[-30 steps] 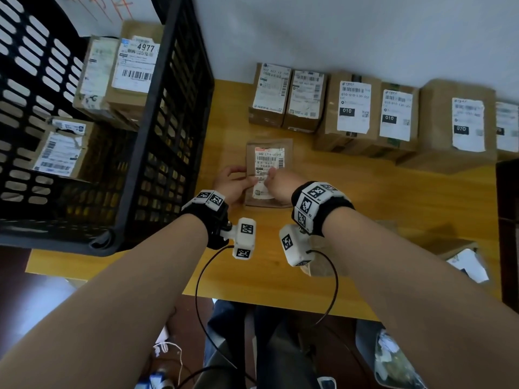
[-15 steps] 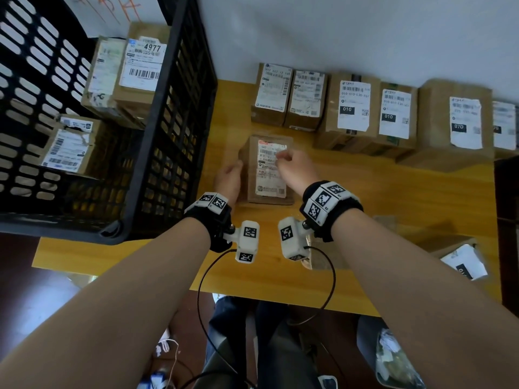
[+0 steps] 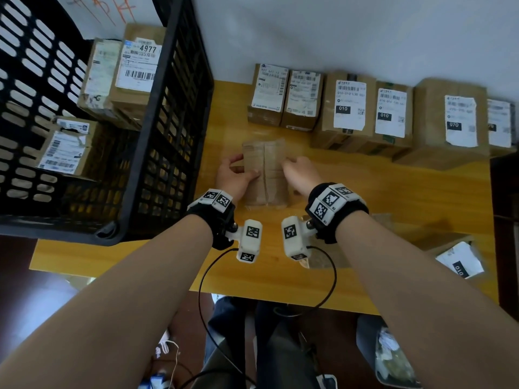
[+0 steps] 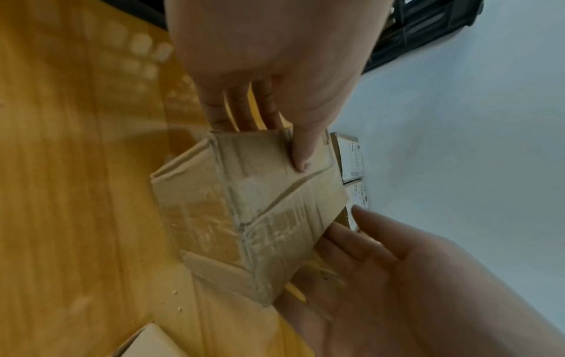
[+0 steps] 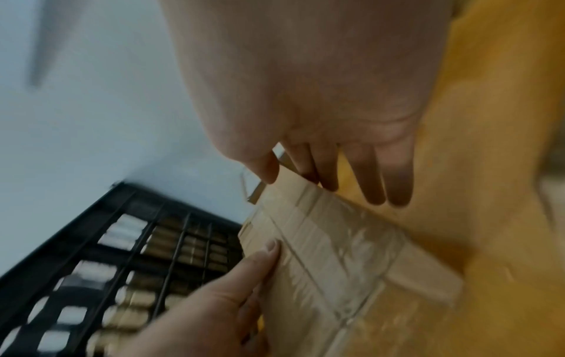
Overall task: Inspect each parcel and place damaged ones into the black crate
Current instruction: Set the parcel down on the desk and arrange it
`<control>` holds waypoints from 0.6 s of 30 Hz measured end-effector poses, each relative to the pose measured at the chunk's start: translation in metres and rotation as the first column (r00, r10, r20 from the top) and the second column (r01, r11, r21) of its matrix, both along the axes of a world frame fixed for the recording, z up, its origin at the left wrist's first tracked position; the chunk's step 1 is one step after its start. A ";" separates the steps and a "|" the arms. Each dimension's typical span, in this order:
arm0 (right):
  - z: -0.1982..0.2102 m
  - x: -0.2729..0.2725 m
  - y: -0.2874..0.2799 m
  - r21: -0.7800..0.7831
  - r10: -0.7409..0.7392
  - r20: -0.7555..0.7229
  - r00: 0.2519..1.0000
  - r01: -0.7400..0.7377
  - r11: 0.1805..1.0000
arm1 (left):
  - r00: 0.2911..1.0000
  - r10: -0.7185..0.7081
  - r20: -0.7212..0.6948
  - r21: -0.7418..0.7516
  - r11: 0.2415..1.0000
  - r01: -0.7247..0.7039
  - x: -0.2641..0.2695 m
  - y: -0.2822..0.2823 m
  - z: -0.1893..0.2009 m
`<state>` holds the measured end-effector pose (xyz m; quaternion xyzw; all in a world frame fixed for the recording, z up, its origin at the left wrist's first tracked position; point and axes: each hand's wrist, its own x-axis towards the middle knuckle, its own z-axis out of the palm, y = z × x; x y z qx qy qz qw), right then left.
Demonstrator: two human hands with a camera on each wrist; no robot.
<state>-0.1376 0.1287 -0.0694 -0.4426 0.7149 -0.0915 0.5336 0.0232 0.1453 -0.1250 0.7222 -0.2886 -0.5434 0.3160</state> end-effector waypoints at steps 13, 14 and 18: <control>0.011 0.015 -0.005 0.041 0.557 -0.362 0.747 -0.585 0.810 | 0.971 0.044 -0.235 0.085 0.996 -0.025 0.004 0.000 0.005; 0.011 0.016 -0.006 0.049 0.554 -0.359 0.751 -0.578 0.815 | 0.968 0.044 -0.247 0.086 0.996 -0.024 0.004 0.000 0.005; 0.011 0.025 -0.007 0.087 0.558 -0.384 0.736 -0.573 0.815 | 0.965 0.052 -0.256 0.093 0.995 -0.029 0.003 0.001 0.004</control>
